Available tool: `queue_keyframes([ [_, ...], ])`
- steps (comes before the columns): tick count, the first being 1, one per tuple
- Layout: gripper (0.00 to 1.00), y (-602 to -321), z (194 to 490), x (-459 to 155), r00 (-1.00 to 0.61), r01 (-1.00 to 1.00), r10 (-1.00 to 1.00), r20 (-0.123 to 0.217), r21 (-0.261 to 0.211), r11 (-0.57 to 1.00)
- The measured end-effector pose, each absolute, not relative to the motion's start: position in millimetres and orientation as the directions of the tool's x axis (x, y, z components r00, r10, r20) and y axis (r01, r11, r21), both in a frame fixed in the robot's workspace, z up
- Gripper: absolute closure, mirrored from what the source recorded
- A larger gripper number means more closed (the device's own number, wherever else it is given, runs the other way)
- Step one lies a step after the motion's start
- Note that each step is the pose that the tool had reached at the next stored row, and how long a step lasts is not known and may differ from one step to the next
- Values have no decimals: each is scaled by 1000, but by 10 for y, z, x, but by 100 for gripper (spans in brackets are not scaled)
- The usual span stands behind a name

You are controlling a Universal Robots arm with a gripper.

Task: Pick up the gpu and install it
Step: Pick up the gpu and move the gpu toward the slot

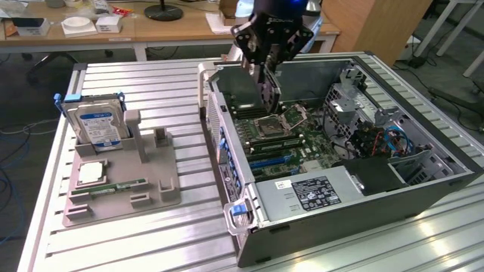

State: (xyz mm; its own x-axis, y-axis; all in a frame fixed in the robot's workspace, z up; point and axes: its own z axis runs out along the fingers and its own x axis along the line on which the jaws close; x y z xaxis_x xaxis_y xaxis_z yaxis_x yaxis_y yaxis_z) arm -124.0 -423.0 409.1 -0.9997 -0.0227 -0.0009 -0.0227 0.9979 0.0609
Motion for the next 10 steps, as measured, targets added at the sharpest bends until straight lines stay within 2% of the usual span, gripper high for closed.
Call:
queue_keyframes([
  [10, 73, -4230, 4031, -788, -1000, -23, -23, -1, 61, 998],
])
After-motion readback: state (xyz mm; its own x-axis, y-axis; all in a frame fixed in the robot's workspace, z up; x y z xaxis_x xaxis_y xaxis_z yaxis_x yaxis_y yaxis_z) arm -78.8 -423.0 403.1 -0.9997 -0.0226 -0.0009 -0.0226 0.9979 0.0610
